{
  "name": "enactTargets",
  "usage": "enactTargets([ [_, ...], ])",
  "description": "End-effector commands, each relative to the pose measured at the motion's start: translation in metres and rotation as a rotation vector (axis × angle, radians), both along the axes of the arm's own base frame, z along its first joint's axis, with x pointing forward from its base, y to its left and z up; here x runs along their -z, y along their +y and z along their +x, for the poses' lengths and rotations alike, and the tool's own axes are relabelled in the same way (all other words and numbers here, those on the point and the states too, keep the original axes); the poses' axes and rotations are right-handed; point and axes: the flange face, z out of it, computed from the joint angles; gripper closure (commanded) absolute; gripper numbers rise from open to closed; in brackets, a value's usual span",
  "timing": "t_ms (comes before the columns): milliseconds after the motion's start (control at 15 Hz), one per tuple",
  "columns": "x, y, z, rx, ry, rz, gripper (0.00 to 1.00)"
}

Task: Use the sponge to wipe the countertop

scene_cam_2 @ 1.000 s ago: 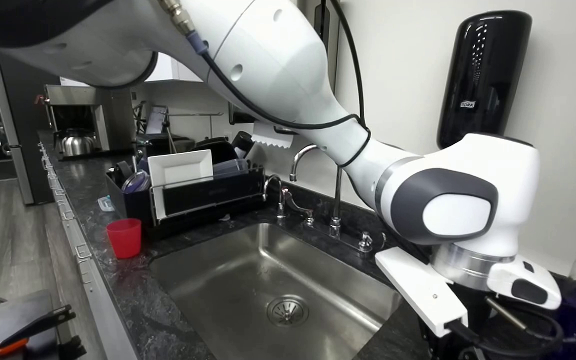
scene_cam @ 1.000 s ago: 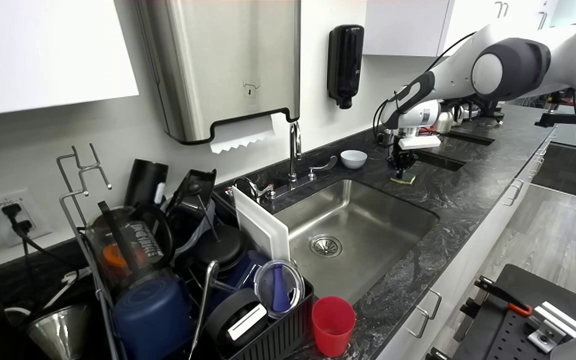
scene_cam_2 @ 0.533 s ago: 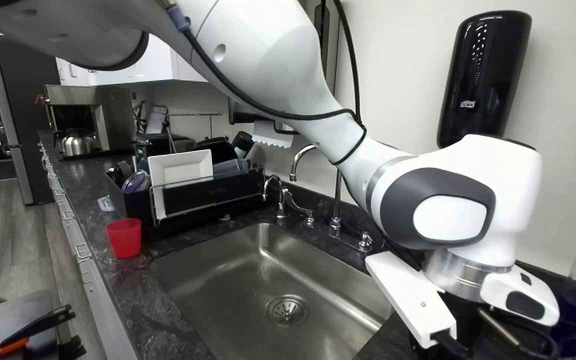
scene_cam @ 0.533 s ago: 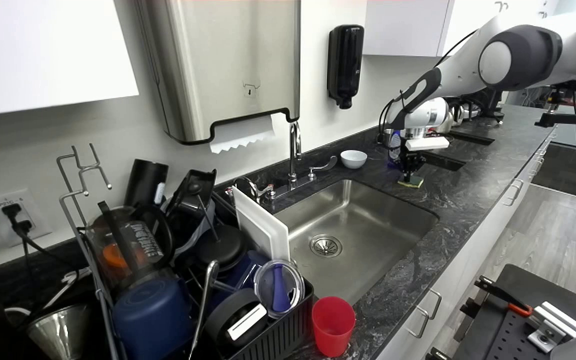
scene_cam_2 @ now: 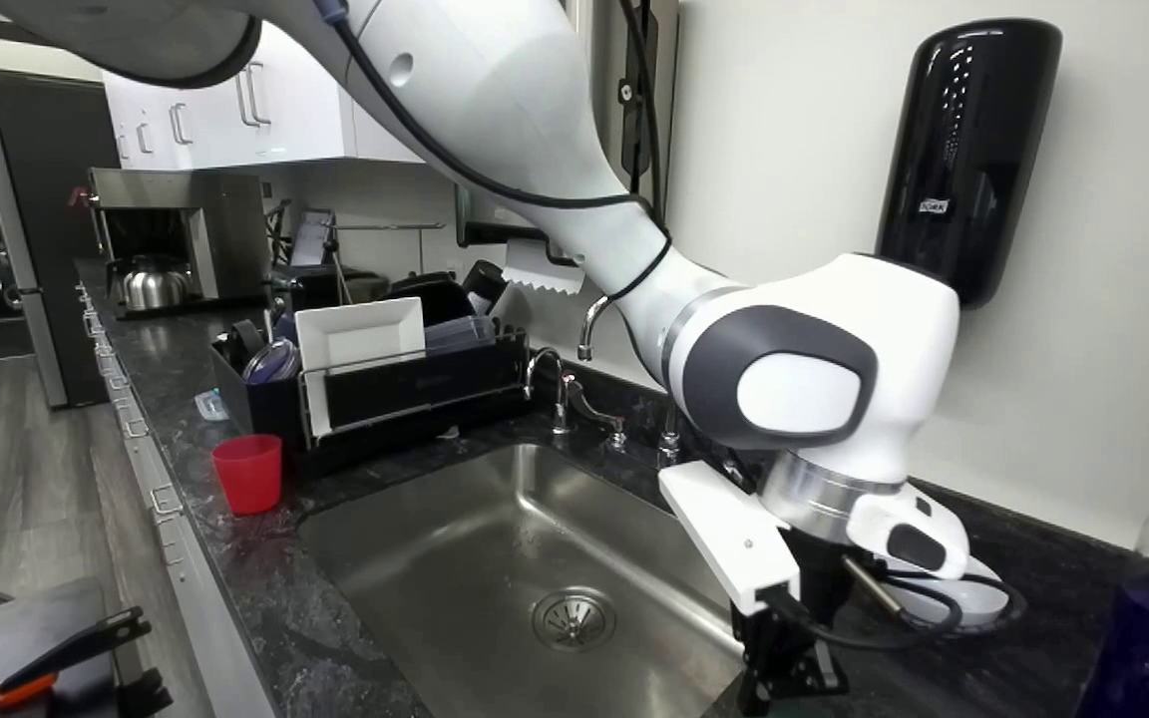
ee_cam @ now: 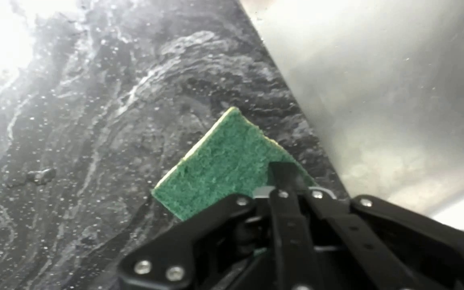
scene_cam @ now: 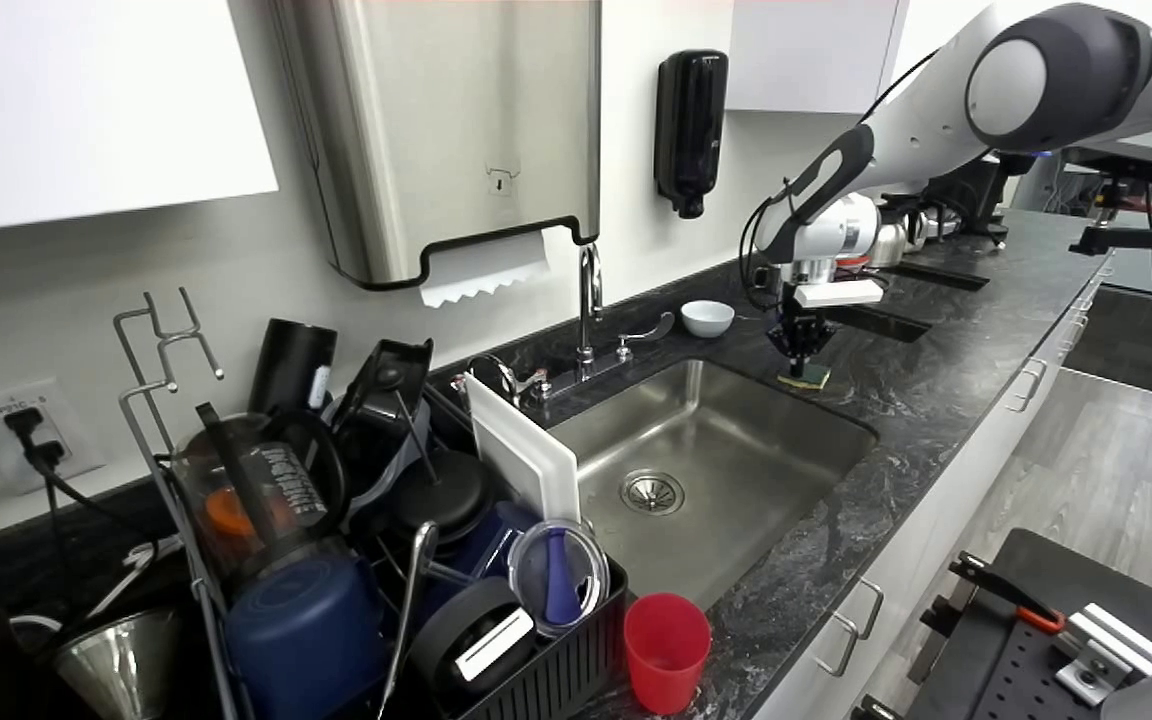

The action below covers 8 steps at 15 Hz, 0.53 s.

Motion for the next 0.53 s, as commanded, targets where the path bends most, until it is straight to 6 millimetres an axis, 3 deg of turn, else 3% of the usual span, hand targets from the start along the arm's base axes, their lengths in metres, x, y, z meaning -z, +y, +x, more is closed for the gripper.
enactTargets([
  [0, -0.007, 0.025, 0.013, -0.063, -0.013, -0.026, 1.0],
  [200, -0.015, 0.03, 0.034, -0.107, -0.029, -0.058, 1.0],
  [467, -0.028, 0.005, 0.038, -0.097, -0.043, -0.1, 1.0],
])
